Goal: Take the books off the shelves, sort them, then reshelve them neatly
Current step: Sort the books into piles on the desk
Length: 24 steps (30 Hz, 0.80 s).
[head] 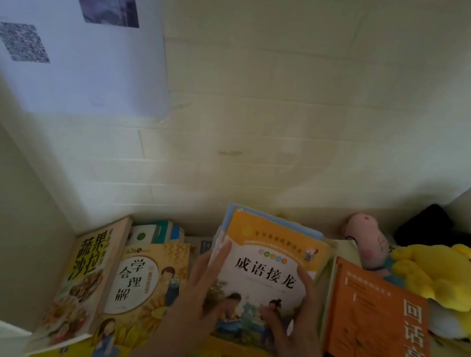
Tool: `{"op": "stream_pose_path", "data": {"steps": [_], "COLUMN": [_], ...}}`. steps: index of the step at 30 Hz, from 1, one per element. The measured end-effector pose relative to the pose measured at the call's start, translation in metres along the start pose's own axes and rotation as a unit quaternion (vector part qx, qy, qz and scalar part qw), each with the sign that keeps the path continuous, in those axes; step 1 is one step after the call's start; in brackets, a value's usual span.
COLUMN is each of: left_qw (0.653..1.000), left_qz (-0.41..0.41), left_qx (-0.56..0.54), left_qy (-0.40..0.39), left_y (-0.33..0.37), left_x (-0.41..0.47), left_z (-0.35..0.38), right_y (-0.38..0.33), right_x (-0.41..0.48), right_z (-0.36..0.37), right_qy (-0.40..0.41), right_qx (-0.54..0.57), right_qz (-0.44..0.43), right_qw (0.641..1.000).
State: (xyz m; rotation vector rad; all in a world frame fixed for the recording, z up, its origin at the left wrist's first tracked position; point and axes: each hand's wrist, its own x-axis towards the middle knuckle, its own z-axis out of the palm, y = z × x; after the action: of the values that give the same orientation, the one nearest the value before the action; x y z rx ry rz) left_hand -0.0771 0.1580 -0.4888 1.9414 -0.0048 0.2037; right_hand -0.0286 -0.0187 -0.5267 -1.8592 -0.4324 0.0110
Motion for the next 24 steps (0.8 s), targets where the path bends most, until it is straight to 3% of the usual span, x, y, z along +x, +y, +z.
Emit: {"op": "stream_pose_path", "data": {"steps": [2,6,9,13,16,20,24], "left_qw": [1.0,0.998,0.998,0.997,0.998,0.998,0.993], "left_qz": [0.012,0.03,0.008,-0.01,-0.044,-0.041,-0.109], "left_qx": [0.021,0.04,-0.001,-0.002,-0.007,0.032,0.043], "left_qy": [0.013,0.038,0.065,0.07,0.055,0.044,0.008], "left_y": [-0.003,0.008,0.015,0.011,0.001,0.008,0.002], "left_x": [-0.004,-0.006,-0.002,-0.001,-0.009,-0.002,0.006], "left_z": [0.006,0.01,0.01,0.009,0.009,0.005,0.01], "right_y": [0.006,-0.007,-0.012,-0.012,-0.002,0.001,0.007], "right_x": [-0.004,0.002,0.007,0.005,-0.002,0.004,0.008], "right_z": [-0.001,-0.004,-0.006,-0.003,0.001,-0.006,-0.027], "right_qy": [0.006,0.074,0.101,0.09,0.041,0.036,-0.093], "right_qx": [-0.019,-0.065,-0.025,-0.078,-0.056,-0.061,0.001], "right_qz": [0.006,-0.134,-0.148,-0.171,-0.129,-0.058,0.086], "right_qw": [1.0,0.986,0.983,0.978,0.989,0.996,0.992]}}
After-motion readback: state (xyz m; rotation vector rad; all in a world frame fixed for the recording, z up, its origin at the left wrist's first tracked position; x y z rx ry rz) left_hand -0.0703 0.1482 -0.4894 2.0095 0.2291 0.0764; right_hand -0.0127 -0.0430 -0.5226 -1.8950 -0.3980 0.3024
